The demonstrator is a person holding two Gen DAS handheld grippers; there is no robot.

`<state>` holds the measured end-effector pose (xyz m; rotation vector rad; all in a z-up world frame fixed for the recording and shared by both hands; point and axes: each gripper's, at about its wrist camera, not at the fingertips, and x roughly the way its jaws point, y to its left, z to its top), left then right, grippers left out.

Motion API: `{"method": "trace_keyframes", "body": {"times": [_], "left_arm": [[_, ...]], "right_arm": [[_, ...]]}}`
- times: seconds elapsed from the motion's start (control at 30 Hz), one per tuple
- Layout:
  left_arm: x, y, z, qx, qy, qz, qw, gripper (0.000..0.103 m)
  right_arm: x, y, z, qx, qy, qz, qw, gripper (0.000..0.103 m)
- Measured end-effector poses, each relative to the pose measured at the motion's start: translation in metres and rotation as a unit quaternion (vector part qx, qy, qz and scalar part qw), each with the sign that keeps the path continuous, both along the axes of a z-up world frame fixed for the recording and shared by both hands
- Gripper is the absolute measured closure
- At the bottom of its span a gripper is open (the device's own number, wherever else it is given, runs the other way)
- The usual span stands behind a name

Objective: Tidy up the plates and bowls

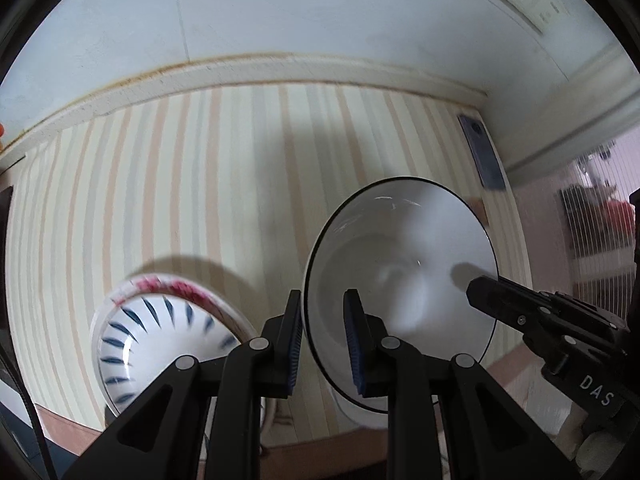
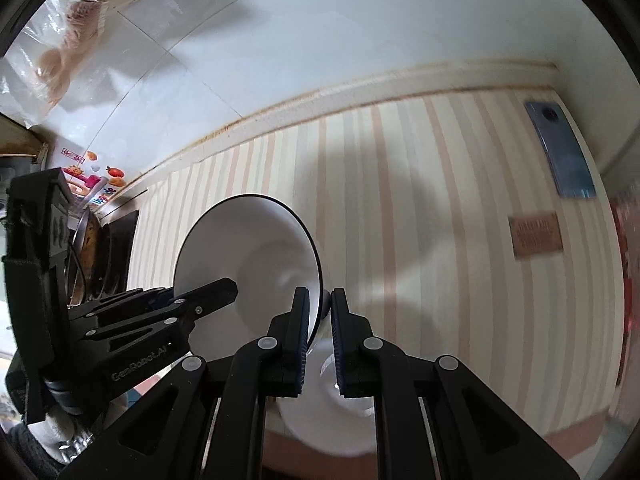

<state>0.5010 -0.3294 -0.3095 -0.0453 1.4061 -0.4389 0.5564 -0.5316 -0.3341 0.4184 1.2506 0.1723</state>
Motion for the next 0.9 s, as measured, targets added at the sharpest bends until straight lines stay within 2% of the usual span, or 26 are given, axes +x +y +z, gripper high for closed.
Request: {"method": "trace_keyframes", "body": {"times": [0.3,0.57,0.9], "left_arm": [[-0.033,-0.023,-0.016,0.017,0.022,-0.039,0.9989,0.085],[-0.050,-0.027,-0.027,0.039,0.034,-0.055,0.9971,0.085],[-0.058,-0.032,-0.037,0.056,0.039,-0.050,0.9964,0.085]], "right_arm": [[-0.058,-0.015,-0.018,-0.001,0.031,-0.024,0.999,0.091],[-0.074,-0.021,-0.042,0.009,0.055,-0.028,0.998,0.091],[-0.083,-0.024,-0.061,0.020,0.077,-0.021,0.997,0.091]]}}
